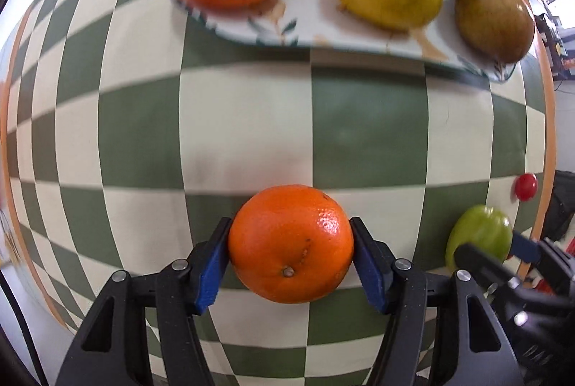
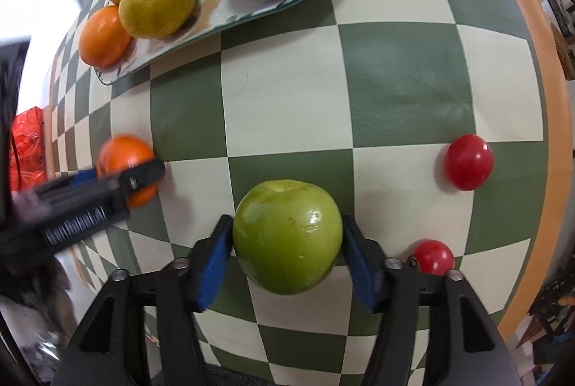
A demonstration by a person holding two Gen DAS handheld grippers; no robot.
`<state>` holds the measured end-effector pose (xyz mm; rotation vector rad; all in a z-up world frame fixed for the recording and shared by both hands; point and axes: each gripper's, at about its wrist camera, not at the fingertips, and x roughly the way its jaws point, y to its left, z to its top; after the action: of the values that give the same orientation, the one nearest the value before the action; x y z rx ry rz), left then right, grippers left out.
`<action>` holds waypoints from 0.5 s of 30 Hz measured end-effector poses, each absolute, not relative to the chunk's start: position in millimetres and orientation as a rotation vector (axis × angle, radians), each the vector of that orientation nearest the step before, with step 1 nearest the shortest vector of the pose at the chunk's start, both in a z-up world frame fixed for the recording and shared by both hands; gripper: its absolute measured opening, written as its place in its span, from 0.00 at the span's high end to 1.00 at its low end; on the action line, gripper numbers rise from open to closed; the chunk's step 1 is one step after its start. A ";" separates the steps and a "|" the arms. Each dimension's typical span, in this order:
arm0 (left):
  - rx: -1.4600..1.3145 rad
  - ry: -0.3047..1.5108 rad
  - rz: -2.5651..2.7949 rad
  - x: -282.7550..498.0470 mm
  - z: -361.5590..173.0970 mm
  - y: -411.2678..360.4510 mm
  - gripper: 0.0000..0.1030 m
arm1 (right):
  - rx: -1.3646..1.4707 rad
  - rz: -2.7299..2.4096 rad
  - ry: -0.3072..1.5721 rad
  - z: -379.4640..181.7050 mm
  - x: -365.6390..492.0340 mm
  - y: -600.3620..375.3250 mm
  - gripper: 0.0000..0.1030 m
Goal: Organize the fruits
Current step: 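Grasp the orange with the left tool while the right tool grasps the green apple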
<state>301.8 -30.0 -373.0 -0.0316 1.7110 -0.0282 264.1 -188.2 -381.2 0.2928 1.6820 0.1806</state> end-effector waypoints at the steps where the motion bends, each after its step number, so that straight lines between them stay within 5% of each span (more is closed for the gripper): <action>1: -0.041 1.697 -0.025 298.7 -371.4 -29.1 0.40 | 0.289 0.184 1.677 -378.4 263.8 -188.8 0.31; 6: -0.062 1.693 -0.013 294.8 -369.0 -27.1 0.41 | 0.235 0.203 1.709 -379.0 265.6 -184.1 0.31; 8: -0.074 1.685 -0.015 294.4 -363.8 -22.5 0.41 | 0.221 0.207 1.710 -384.5 271.7 -184.5 0.43; 15: -0.150 1.611 -0.052 301.9 -320.7 5.9 0.41 | 0.233 0.217 1.672 -371.1 267.7 -180.5 0.43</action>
<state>301.9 5.9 -320.7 -0.1502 1.6107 -0.0517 267.7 -180.5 -371.1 0.2330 1.6723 0.2171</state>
